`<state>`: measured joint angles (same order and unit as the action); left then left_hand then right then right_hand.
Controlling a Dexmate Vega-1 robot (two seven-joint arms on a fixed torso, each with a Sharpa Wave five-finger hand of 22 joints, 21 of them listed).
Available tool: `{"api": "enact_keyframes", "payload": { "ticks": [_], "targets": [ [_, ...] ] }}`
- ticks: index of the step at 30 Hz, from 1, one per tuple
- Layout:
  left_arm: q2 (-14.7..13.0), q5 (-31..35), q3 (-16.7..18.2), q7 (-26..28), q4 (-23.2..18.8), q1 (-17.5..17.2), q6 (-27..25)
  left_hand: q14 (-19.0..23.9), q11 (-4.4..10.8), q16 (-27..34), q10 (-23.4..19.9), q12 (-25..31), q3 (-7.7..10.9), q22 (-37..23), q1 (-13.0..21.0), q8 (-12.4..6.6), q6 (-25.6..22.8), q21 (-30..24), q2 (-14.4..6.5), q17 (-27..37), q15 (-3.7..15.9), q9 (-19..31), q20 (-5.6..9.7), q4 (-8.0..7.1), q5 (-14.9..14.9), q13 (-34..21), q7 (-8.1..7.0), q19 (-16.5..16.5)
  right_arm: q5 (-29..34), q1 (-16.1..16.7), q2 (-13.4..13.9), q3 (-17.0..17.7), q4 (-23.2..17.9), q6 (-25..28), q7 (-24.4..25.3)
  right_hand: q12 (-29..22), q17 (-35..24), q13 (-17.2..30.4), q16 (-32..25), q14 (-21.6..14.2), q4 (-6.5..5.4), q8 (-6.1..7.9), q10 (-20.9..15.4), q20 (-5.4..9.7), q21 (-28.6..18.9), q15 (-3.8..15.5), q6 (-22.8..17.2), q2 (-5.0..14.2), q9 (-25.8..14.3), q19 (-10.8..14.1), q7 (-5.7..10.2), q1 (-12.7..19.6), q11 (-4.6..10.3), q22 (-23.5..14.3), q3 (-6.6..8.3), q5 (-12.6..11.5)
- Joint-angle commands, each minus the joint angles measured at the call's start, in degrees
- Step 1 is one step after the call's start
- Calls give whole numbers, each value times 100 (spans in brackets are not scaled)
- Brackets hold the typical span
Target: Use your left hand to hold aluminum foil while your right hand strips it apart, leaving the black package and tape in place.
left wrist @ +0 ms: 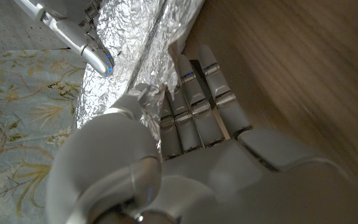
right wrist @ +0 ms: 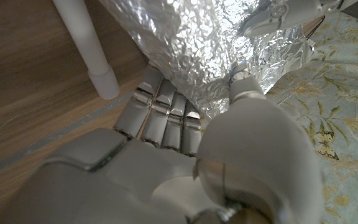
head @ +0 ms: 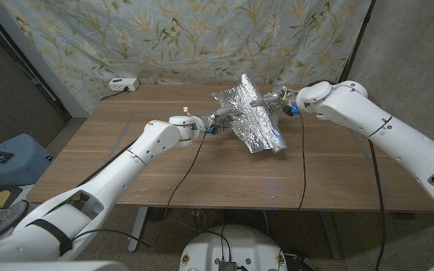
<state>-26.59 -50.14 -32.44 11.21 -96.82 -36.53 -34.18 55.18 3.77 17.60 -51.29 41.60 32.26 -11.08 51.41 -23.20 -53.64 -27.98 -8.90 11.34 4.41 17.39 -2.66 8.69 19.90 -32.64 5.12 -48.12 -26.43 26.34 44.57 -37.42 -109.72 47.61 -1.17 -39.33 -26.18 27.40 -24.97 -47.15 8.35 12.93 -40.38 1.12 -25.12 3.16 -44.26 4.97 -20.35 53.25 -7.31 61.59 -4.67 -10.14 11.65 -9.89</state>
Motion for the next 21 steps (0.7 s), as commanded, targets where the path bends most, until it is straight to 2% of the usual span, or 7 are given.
{"api": "enact_keyframes", "payload": {
  "ticks": [1,13,21],
  "targets": [
    [-49,-55,44,29,-71,-96,56,0,99,-5,-86,27,40,-29,6,-69,6,-28,-46,41,25,43,55,5,-35,-44,-22,0,-319,69,1,156,259,-138,-260,-36,-16,122,15,-50,-40,27,4,-16,5,69,5,335,-20,-1,2,276,-18,-7,57,-47],
    [-124,-155,84,-91,-101,-160,104,9,90,-15,-105,38,41,-30,-9,-125,27,-53,-71,71,55,128,69,-21,-87,-117,-44,17,-749,199,-4,254,471,-259,-532,-40,-32,132,42,-56,-48,15,-2,-15,12,71,19,345,-25,-4,7,252,-19,-7,69,-47],
    [-234,-195,107,-194,-150,-184,113,9,89,-25,-96,39,46,-30,-11,-158,37,-68,-72,82,58,178,72,-23,-114,-161,-33,25,-1059,205,-108,300,705,-262,-656,-34,-37,132,56,-76,-38,13,3,-12,10,68,13,340,-26,14,0,255,-18,-7,81,-49]
  ]
}}
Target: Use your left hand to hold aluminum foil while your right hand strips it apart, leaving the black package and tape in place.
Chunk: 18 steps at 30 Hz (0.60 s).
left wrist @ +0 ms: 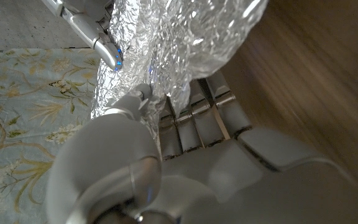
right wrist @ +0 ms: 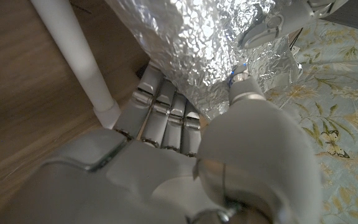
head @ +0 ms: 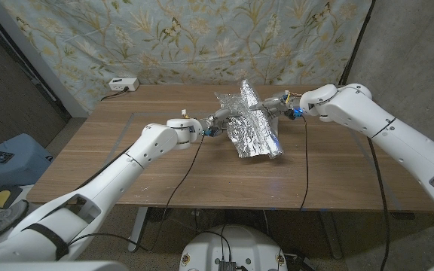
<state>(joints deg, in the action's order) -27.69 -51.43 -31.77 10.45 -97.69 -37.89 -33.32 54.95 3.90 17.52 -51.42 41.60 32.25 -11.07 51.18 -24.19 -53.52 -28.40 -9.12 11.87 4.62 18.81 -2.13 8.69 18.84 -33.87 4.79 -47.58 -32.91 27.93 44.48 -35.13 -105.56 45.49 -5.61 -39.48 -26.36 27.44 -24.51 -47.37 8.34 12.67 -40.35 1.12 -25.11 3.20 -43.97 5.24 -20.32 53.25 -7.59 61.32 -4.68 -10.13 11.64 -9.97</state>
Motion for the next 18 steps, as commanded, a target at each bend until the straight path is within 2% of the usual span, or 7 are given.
{"api": "enact_keyframes", "payload": {
  "ticks": [1,10,18],
  "targets": [
    [-141,-71,39,-150,-64,-47,32,32,70,-16,-80,39,47,-30,18,-63,28,-27,-50,34,36,43,18,-18,-12,-44,-2,-25,-448,34,-119,73,321,-22,-214,-16,-22,126,12,-51,-35,37,4,-13,10,66,-14,313,-29,11,24,283,-19,-8,83,-41],
    [-227,-155,55,-323,-92,-32,15,31,74,-37,-94,50,60,-30,8,-100,42,-43,-53,38,37,100,21,-29,-40,-97,-7,-7,-787,35,-203,165,636,-48,-339,-2,-20,153,49,-50,-47,16,67,-20,17,51,33,317,-35,9,-10,253,-23,-8,90,-41],
    [-261,-174,26,-447,-79,8,16,7,64,-59,-96,59,67,-30,6,-134,59,-50,-51,52,35,157,15,-30,-69,-152,-3,34,-936,42,-204,216,728,-70,-314,6,-30,178,80,-34,-73,-4,111,-37,25,21,87,321,-42,4,-45,199,-20,-7,88,-40]
  ]
}}
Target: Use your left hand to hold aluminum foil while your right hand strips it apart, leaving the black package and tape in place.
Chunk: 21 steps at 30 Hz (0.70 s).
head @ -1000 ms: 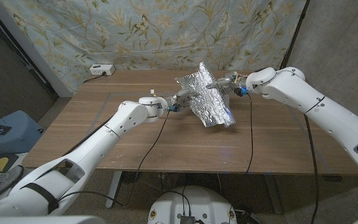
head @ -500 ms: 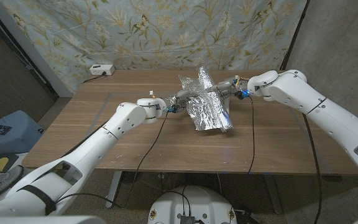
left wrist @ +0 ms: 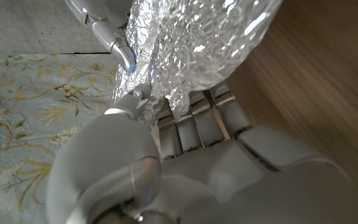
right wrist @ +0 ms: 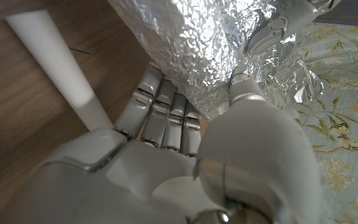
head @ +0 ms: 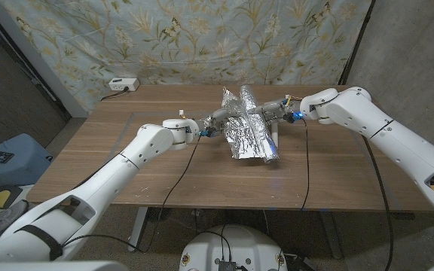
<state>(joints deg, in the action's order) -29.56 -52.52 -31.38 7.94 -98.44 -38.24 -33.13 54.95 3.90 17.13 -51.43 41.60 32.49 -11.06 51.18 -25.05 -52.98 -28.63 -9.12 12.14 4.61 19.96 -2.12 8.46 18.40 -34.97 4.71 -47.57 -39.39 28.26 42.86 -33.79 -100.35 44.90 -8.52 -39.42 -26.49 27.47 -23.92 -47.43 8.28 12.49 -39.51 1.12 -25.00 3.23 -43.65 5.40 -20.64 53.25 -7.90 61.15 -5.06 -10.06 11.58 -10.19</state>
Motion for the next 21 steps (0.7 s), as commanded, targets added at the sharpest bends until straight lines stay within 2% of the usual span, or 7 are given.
{"api": "enact_keyframes", "payload": {
  "ticks": [1,4,12,21],
  "targets": [
    [-74,-72,-17,-199,-2,52,-20,2,69,-23,-99,61,46,-30,7,-45,21,-26,-57,27,31,48,12,-7,-27,-46,2,40,-288,7,-37,83,207,-23,-13,3,-18,178,25,-27,-71,11,38,-40,15,13,59,304,-8,6,-17,206,-4,-13,92,-18],
    [-72,-118,-8,-262,24,58,-21,2,81,-27,-86,60,47,-30,5,-59,26,-34,-52,32,37,70,16,-5,-38,-69,2,44,-300,-28,-43,82,232,11,31,9,-6,192,58,-16,-88,-1,65,-47,19,-5,93,304,-11,7,-42,169,-52,-13,91,-18],
    [-93,-175,17,-300,63,66,-41,3,83,-48,-90,58,62,-29,-7,-87,44,-49,-52,33,29,119,12,-15,-57,-100,-1,61,-488,-13,-120,192,430,-37,65,12,-6,220,102,-18,-133,-24,98,-53,30,-35,156,304,-11,3,-57,71,-42,-11,83,-16],
    [-169,-212,58,-370,87,56,-37,-9,75,-65,-92,45,69,-29,-18,-111,72,-68,-58,47,47,172,14,-23,-78,-113,2,72,-731,-104,-265,249,858,-83,-114,38,2,228,155,-28,-153,-59,154,-74,35,-67,261,298,-12,28,-119,-5,-77,-10,88,-21]
  ]
}}
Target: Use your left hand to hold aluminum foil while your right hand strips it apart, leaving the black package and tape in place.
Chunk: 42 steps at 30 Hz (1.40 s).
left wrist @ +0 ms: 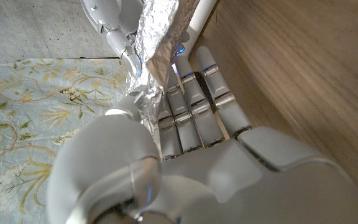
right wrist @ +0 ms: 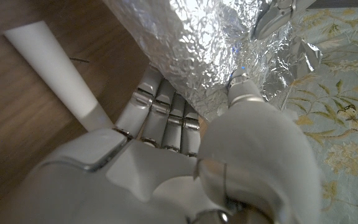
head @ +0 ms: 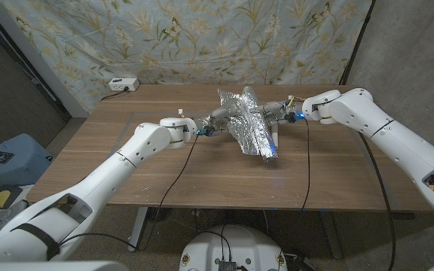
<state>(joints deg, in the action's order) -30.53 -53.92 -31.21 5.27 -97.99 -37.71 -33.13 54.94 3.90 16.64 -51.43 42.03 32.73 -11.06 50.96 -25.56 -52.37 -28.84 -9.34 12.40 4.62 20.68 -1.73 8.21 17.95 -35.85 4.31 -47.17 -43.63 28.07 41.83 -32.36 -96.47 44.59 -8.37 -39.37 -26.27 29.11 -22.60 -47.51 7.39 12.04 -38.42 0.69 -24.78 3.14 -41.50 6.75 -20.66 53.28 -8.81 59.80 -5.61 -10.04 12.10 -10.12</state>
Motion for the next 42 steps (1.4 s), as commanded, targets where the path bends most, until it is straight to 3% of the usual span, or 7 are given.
{"api": "enact_keyframes", "payload": {
  "ticks": [1,23,42],
  "targets": [
    [-79,-71,45,-96,45,2,-40,-4,71,-19,-93,0,47,-29,2,-63,10,-49,-32,18,38,104,-25,1,-34,-25,41,33,-350,-100,-185,113,552,-64,-187,35,-22,66,27,-17,-68,-17,56,-35,14,-55,54,163,-11,23,-29,121,-22,-11,34,-26],
    [-74,-143,45,-616,577,207,-20,-8,87,-43,-124,-13,54,-27,-17,-128,12,-84,-23,48,35,208,-15,2,-79,-56,41,73,-908,-259,-497,238,1525,-100,-765,80,-47,121,156,67,-132,-52,214,-64,83,-145,266,193,-29,-53,-72,-68,-70,-9,52,-34],
    [-40,-69,50,-830,799,313,23,-5,103,-46,-143,-3,56,-26,-9,-163,23,-116,-30,88,56,283,-12,17,-122,-110,57,112,-1325,-132,-702,442,1922,-196,-1010,112,-50,152,274,74,-272,-41,286,-115,147,-216,378,180,-39,-90,-90,-406,-130,-8,12,-16]
  ]
}}
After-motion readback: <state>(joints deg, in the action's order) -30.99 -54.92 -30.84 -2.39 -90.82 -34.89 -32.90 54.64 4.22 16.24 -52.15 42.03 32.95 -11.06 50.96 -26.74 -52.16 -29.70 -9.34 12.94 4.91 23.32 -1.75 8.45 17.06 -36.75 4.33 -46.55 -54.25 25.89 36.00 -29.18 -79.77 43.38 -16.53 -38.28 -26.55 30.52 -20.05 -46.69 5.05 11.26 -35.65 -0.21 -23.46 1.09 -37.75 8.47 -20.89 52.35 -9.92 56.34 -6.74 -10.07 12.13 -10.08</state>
